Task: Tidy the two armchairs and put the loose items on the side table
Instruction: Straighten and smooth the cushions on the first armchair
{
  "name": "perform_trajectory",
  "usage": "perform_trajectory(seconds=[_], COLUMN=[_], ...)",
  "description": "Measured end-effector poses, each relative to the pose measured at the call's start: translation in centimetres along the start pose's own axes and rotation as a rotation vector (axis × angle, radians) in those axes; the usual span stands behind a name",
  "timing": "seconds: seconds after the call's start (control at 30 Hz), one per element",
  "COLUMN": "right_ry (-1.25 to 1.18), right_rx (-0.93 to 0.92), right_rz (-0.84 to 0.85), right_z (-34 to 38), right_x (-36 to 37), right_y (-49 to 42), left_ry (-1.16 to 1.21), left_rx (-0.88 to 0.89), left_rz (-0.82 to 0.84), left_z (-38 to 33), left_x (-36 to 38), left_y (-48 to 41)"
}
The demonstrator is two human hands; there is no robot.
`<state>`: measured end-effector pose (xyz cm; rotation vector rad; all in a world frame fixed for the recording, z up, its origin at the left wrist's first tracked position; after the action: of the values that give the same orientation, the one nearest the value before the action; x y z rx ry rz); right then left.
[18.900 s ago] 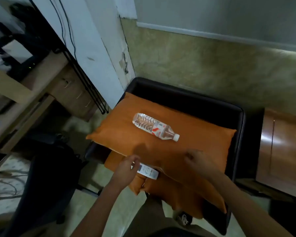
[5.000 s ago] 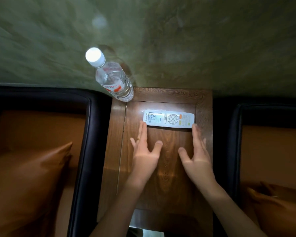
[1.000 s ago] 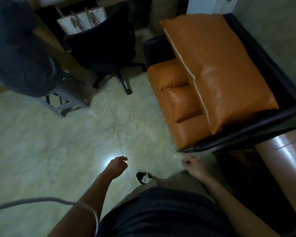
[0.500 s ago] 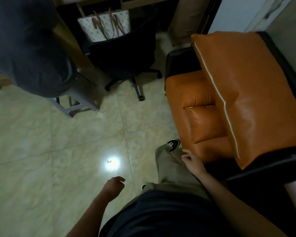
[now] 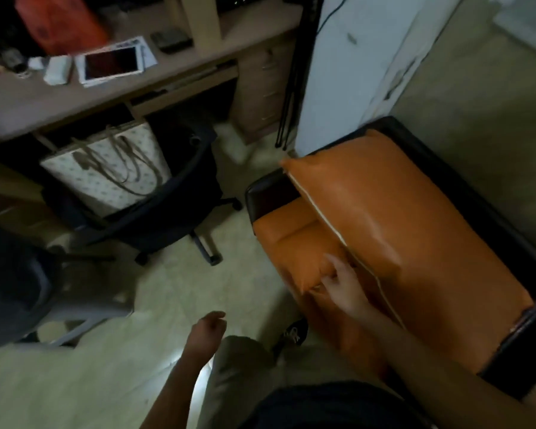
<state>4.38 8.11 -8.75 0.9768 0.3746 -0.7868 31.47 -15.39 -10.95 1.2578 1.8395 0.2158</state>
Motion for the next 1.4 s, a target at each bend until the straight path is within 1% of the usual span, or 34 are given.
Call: perform_trajectory(seconds=[0.13,0.23,0.33,0.43,0.47,0.53,0.6,0.7,0.8,0.9,1.0,1.07,1.17,1.27,1.4], right_ry=[-0.06,-0.059,-0.045,-0.073,-0.08,-0.08,-0.049,-0.017,-0.014,-0.034,-0.058,-0.064,-0.012,-0.012,0.04], right_rx=[-0.008,0.05,0.159,0.304,0.356,0.435,0.492,0.563,0.566,0.532,0.473,0.431,0.391,0.363,0.372], right_rz=[-0.123,-0.239,-0.346,-0.454,-0.48,-0.522,-0.523,-0.485,-0.439,-0.359,-0.272,-0.25,-0.208,-0.204,-0.206], right_z=[3.0,3.0,2.1,0.5,-0.1,-1.3,-2.5,-4.1,-5.5,-7.0,-8.2,-9.3,-10.7,-11.9,-13.1], right_x=[-2.7,-3.8,-4.8,-5.2,-5.1,-4.9,-4.9,-5.3,-6.1,-7.4,-8.9,-10.3,-12.5,-14.4,-15.7], right_y=[-1.8,-2.1,-1.5,-0.8,-0.6,-0.4,-0.4,-0.6,-1.1,-1.6,-2.2,-3.0,-4.3,-5.7,-8.3], left_ry=[0.012,-0.057,-0.132,-0.247,-0.297,-0.419,-0.517,-0.665,-0.785,-0.891,-0.9,-0.895,-0.902,-0.904,-0.933], left_rx=[0.214,0.341,0.487,0.698,0.761,0.935,1.079,1.179,1.147,1.037,0.905,0.85,0.813,0.786,0.788], left_rz=[0.11,0.224,0.36,0.515,0.543,0.511,0.463,0.441,0.453,0.466,0.471,0.462,0.46,0.462,0.462], left_z=[-7.6,-12.4,-17.8,-22.8,-24.3,-26.8,-29.4,-32.2,-34.2,-35.2,-36.3,-37.7,-39.7,-41.5,-43.2], left_x=[-1.9,-2.0,-1.9,-1.1,-0.7,0.1,1.4,3.9,6.5,8.9,11.2,12.7,14.4,16.1,18.2], left_y=[-8.3,-13.9,-17.8,-20.0,-20.4,-21.5,-22.2,-22.7,-23.0,-23.2,-23.3,-23.6,-24.5,-25.5,-27.0])
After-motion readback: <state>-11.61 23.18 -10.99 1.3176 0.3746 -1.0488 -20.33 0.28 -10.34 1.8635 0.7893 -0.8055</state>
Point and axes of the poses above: each hand's wrist, its own y-axis away from the middle knuckle, its own x-axis out of the palm, z = x × y, the point moved 2 cm from there along -y, towards the middle knuckle, and after that the axes turned 9 degrees about x, right-handed, at the moved point
